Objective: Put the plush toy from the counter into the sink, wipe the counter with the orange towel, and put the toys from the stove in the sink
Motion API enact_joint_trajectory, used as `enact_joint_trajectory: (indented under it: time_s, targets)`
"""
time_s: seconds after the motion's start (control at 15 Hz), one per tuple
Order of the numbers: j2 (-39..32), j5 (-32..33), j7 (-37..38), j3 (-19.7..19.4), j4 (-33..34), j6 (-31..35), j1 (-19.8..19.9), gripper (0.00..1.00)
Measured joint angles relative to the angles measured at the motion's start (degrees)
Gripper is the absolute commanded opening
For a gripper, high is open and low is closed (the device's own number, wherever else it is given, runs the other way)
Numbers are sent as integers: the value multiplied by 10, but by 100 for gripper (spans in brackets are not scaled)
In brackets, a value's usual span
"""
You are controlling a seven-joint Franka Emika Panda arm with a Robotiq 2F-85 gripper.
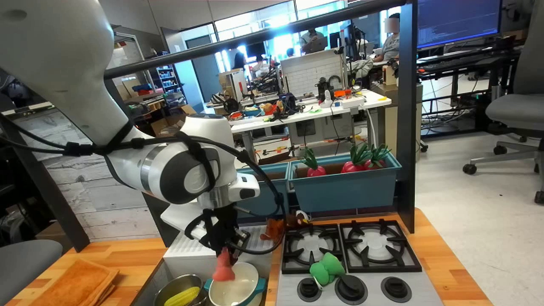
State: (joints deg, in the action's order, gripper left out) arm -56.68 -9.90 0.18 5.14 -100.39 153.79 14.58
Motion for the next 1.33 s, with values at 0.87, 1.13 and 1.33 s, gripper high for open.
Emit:
enact_joint_trajectory:
  time_s: [0.87,1.13,1.33]
  targets:
    - [-33,3,8,-63,32,174,-19,49]
    - [-93,3,22,-70,92,181,-33,79]
    - [-132,3,24,-68,137,204,-37,46]
